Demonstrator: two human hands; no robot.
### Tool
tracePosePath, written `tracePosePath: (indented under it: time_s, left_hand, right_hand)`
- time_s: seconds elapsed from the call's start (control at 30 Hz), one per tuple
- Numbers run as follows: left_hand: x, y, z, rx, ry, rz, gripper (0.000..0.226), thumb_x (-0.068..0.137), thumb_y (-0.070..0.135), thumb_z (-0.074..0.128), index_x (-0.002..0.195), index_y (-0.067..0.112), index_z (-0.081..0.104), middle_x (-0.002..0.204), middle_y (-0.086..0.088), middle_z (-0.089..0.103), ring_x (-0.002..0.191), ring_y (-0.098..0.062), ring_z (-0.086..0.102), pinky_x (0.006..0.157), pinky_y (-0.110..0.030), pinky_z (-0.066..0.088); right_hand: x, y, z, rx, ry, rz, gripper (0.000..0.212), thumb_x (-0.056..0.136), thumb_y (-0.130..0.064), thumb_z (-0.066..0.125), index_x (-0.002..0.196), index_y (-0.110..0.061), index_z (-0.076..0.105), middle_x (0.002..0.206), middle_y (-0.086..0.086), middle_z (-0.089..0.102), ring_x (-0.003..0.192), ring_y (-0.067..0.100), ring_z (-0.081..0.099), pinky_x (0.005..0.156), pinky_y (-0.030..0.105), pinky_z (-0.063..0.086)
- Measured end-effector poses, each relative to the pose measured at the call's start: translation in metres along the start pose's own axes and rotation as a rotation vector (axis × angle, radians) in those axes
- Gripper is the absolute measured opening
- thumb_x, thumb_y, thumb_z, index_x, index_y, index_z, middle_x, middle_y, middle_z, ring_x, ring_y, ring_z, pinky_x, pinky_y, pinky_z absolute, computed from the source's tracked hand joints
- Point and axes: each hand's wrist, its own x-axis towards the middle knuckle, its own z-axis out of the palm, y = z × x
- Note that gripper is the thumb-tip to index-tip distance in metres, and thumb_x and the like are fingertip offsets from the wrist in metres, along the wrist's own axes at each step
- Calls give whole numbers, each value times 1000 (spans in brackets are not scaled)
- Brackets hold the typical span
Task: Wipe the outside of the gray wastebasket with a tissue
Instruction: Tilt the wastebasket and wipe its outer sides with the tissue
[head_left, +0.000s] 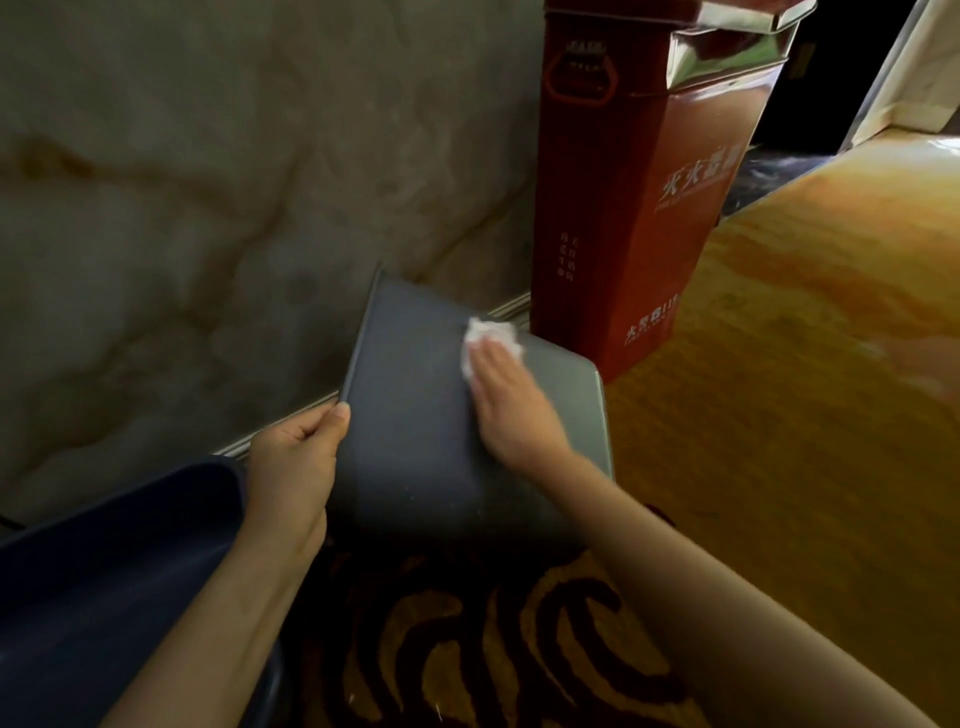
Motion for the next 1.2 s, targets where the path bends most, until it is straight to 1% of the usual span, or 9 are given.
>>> tracePosePath:
  time_s: [0.1,0.2,0.33,0.53,0.7,0.9,1.0,1.13,1.2]
  left_hand:
    - [1,2,1,2,27,-1,15,84,11,59,79,21,69,61,10,65,75,-12,58,75,-27,47]
    - [-2,8,3,28,11,37,23,83,10,59,104,8,68,87,-1,69,86,-16,61,82,-29,47]
    - [-1,23,10,96,-8,67,33,83,10,60,113,-3,63,100,-8,65,97,-22,61,94,-35,47]
    - [10,48,23,156,-11,41,29,80,8,62,107,-4,66,76,-4,62,90,-22,59,92,-40,48]
    - [25,63,39,195,-5,-86,4,76,9,66,73,7,64,77,-8,60,91,-27,59,88,-40,49]
    - [44,76,62,195,-86,-265,37,80,8,61,114,-6,58,116,-18,63,108,-30,60,98,-45,48]
    - [45,89,78,175,-206,-316,16,90,6,45,86,-3,58,86,-13,57,89,-25,55,98,-37,45]
    - [29,101,70,253,-477,-166,31,95,22,38,72,9,53,72,-6,53,56,-13,56,56,-21,49]
    - [21,93,46,464,-581,0,30,93,32,43,85,13,66,86,-1,69,74,-10,65,68,-23,53]
  right_hand:
    - [-2,-40,16,30,-28,-162,46,94,-10,34,137,5,33,145,25,36,139,37,27,116,35,10]
    - [-9,-39,12,64,-43,-162,44,95,-9,38,138,-1,34,149,19,33,141,29,25,116,30,11]
    - [-23,11,-5,100,10,126,45,97,-7,36,142,-7,29,153,12,25,143,18,19,112,16,1]
    - [-73,58,-7,166,-61,466,43,101,-19,31,143,-20,27,154,4,25,141,21,24,113,29,18]
    - [-71,10,-13,371,-99,285,43,99,-21,35,142,-23,28,153,-3,26,136,-1,16,112,17,10]
    - [-56,-61,-24,448,-10,37,52,97,-9,41,141,-25,19,149,-12,21,138,-6,12,110,4,5]
    - [-52,-80,-18,361,60,-17,55,97,-9,38,142,-28,14,152,-12,13,141,-4,4,112,7,0]
    - [-37,-67,-19,217,176,15,53,95,-5,44,143,-20,26,154,-1,24,142,6,10,115,18,6]
    - [-30,-60,-22,187,198,7,51,94,-5,47,142,-15,31,152,4,30,142,11,18,117,23,14]
